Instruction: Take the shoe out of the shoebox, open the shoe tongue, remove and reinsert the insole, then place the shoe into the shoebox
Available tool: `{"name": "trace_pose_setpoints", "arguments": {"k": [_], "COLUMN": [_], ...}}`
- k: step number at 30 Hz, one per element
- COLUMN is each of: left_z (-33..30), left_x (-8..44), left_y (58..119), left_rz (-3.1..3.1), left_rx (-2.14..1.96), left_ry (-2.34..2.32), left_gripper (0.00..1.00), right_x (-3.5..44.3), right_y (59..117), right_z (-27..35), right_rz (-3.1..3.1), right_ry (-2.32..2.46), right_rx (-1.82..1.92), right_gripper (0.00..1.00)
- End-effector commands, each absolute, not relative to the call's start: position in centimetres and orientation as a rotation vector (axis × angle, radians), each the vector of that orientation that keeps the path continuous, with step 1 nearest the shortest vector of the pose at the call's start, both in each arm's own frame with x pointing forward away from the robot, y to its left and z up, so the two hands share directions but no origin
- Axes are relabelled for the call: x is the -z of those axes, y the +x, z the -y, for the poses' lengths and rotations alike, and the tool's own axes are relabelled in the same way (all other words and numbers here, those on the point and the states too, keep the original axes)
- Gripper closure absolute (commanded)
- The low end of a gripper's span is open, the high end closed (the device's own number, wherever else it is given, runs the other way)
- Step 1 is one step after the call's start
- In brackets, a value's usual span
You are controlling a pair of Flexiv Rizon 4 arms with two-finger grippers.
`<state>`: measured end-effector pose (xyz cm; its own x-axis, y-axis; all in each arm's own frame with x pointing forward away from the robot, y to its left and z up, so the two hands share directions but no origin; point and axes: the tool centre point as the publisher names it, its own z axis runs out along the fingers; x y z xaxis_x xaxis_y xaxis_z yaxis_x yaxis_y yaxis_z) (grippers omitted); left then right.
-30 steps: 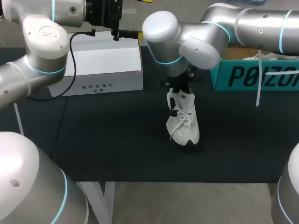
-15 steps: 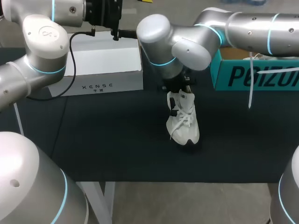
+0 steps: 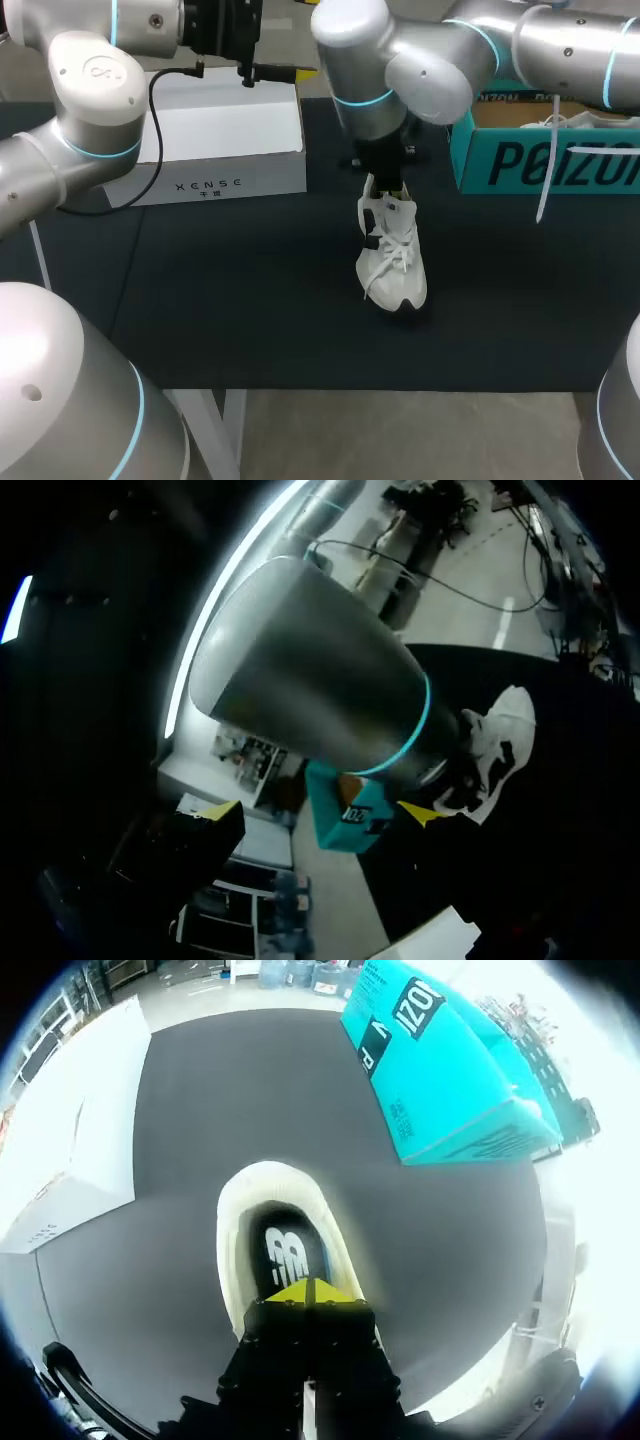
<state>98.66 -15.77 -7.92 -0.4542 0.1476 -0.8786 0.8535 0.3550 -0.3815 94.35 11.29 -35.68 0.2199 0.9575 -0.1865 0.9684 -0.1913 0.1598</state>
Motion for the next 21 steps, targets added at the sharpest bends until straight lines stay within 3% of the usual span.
{"name": "trace_pose_setpoints", "arguments": {"k": [1,21], "left_z": [15.9,15.9], "left_x": [7.9,7.9], "left_y": [98.7,98.7], "left_rz": [-1.840,-1.840], "left_rx": [1.142,1.142], "left_ry": [0.880,0.880], "left_gripper": [0.00,0.00], "right_x": [34.5,35.5], "right_y": [93.2,91.1], "right_z": [-9.8,-12.2], "right_rz": [-1.837,-1.890], "right_ry": [2.313,2.337], "right_rx": [-0.009,0.046], "right_gripper": [1.00,1.00]}}
